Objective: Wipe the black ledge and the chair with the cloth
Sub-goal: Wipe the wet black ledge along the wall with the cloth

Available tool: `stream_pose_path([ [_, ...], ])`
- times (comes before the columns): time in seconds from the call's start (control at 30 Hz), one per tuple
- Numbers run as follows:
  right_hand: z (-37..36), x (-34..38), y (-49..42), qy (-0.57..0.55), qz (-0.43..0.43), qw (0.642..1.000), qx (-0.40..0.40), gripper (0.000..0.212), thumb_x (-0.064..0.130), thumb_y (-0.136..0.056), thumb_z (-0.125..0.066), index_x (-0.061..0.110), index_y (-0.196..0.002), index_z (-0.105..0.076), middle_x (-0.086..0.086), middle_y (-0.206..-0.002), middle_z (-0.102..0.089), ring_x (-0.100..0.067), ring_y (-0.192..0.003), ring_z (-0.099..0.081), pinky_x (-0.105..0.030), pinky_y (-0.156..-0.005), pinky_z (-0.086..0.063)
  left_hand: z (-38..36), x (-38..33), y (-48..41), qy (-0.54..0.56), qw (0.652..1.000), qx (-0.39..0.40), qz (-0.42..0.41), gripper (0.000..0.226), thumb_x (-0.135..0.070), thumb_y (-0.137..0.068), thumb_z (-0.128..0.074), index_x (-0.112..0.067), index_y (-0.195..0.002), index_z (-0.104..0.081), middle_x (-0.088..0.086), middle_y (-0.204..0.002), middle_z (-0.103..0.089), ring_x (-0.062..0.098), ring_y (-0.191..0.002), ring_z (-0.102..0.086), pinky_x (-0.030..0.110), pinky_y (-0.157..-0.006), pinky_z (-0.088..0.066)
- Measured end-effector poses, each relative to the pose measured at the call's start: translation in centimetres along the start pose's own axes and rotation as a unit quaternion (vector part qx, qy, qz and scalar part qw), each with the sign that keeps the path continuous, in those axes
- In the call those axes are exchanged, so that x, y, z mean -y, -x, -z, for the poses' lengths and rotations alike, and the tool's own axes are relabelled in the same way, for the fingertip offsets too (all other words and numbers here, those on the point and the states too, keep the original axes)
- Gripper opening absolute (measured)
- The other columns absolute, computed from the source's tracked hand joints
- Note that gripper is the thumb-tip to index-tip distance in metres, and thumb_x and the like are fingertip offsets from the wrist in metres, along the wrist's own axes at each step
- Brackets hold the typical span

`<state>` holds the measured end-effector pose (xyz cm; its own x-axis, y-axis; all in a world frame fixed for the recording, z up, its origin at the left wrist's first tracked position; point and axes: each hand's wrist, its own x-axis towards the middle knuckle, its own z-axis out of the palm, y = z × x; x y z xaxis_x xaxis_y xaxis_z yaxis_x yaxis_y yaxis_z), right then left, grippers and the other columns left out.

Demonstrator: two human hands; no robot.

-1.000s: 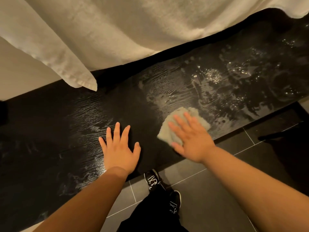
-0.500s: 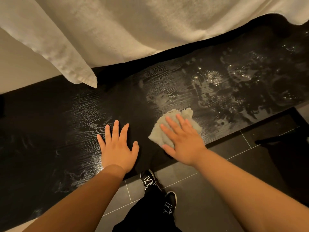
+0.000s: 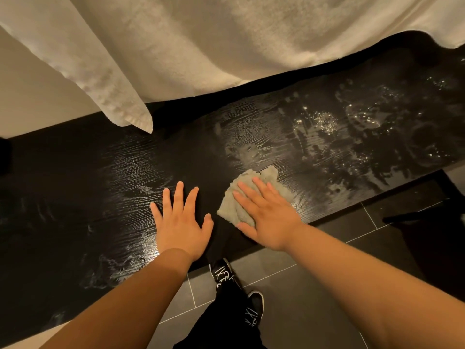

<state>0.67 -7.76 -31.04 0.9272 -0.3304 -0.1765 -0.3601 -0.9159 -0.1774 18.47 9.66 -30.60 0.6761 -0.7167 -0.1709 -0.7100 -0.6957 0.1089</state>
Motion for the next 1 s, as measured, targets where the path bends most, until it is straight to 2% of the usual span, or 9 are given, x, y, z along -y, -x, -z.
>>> stream_pose_path([
  [0.17,2.1,-5.9,-1.7,0.008,-0.210,0.977,0.027,0.081,0.070,-0.097,-0.014,0.026,-0.164,-0.001,-0.001,-0.172,0.005,-0.033,-0.156,0.015,-0.051,-0.127,0.004,0.0,0.1,0.0,0.004,1.000,0.000,0.003,0.075,-0.065,-0.093,-0.031,-0.037,-0.163,-0.023,0.001,-0.175,-0.005,0.034,-0.161,0.003,0.064,-0.127,0.000],
  [0.27,1.9,-3.4,-2.6,-0.008,-0.259,0.966,0.020,0.077,0.063,-0.101,-0.017,0.022,-0.164,-0.001,-0.007,-0.172,0.006,-0.040,-0.155,0.015,-0.055,-0.126,0.005,0.0,0.0,0.0,0.002,1.000,0.004,0.002,0.074,-0.065,-0.094,-0.032,-0.037,-0.162,-0.022,0.000,-0.175,-0.005,0.034,-0.161,0.002,0.064,-0.127,-0.001],
  [0.37,0.6,1.4,-2.1,-0.005,-0.137,0.990,-0.021,0.075,0.060,-0.099,-0.028,0.022,-0.163,-0.021,-0.012,-0.170,-0.014,-0.045,-0.155,0.002,-0.059,-0.125,-0.004,0.0,0.0,-0.1,0.005,1.000,0.001,0.003,0.075,-0.065,-0.093,-0.033,-0.037,-0.162,-0.023,0.001,-0.175,-0.005,0.034,-0.161,0.002,0.064,-0.127,-0.001],
  [0.5,0.0,0.7,-1.4,-0.010,0.037,0.999,-0.025,0.073,0.064,-0.098,-0.040,0.027,-0.160,-0.030,-0.003,-0.170,-0.019,-0.036,-0.157,-0.005,-0.054,-0.127,-0.007,-0.1,0.1,0.0,0.009,1.000,-0.007,0.001,0.076,-0.065,-0.093,-0.033,-0.036,-0.162,-0.025,0.002,-0.175,-0.008,0.035,-0.161,0.000,0.064,-0.127,-0.002],
  [0.57,0.1,-2.3,-1.6,0.014,0.031,0.998,-0.044,0.073,0.063,-0.097,-0.043,0.024,-0.158,-0.037,-0.006,-0.167,-0.028,-0.037,-0.156,-0.012,-0.055,-0.126,-0.014,-0.1,0.1,0.0,0.012,1.000,-0.006,0.000,0.075,-0.065,-0.093,-0.034,-0.037,-0.162,-0.025,0.001,-0.175,-0.008,0.035,-0.161,0.001,0.064,-0.127,-0.001],
  [0.63,0.9,-5.2,-2.3,0.022,-0.052,0.997,-0.048,0.076,0.065,-0.097,-0.036,0.020,-0.158,-0.037,-0.010,-0.166,-0.030,-0.040,-0.156,-0.013,-0.058,-0.124,-0.018,0.0,0.1,0.0,0.016,1.000,-0.005,0.002,0.074,-0.065,-0.093,-0.033,-0.037,-0.162,-0.024,0.000,-0.175,-0.006,0.035,-0.161,0.002,0.063,-0.127,0.000],
  [0.73,1.8,-5.2,-4.0,0.004,-0.203,0.979,-0.019,0.082,0.068,-0.096,-0.018,0.022,-0.163,-0.020,-0.007,-0.171,-0.011,-0.039,-0.157,0.000,-0.056,-0.127,-0.006,0.0,0.1,0.0,0.017,1.000,-0.003,0.001,0.074,-0.065,-0.094,-0.033,-0.038,-0.162,-0.024,0.000,-0.175,-0.005,0.034,-0.161,0.002,0.063,-0.127,0.000],
  [0.8,1.6,-2.9,-5.0,-0.005,-0.238,0.971,-0.026,0.081,0.065,-0.096,-0.017,0.021,-0.164,-0.015,-0.010,-0.171,-0.007,-0.041,-0.156,0.003,-0.055,-0.125,0.000,0.1,0.1,0.0,0.018,1.000,-0.003,0.001,0.074,-0.064,-0.093,-0.034,-0.037,-0.162,-0.025,0.001,-0.175,-0.006,0.035,-0.161,0.001,0.063,-0.127,-0.001],
  [1.0,-0.4,2.9,-2.3,0.002,0.005,1.000,-0.025,0.077,0.064,-0.099,-0.032,0.021,-0.163,-0.024,-0.007,-0.171,-0.014,-0.037,-0.157,0.000,-0.055,-0.126,-0.007,0.0,0.1,0.1,0.014,1.000,-0.007,0.000,0.076,-0.065,-0.092,-0.034,-0.036,-0.162,-0.026,0.001,-0.175,-0.008,0.035,-0.161,0.000,0.064,-0.127,-0.001],
])
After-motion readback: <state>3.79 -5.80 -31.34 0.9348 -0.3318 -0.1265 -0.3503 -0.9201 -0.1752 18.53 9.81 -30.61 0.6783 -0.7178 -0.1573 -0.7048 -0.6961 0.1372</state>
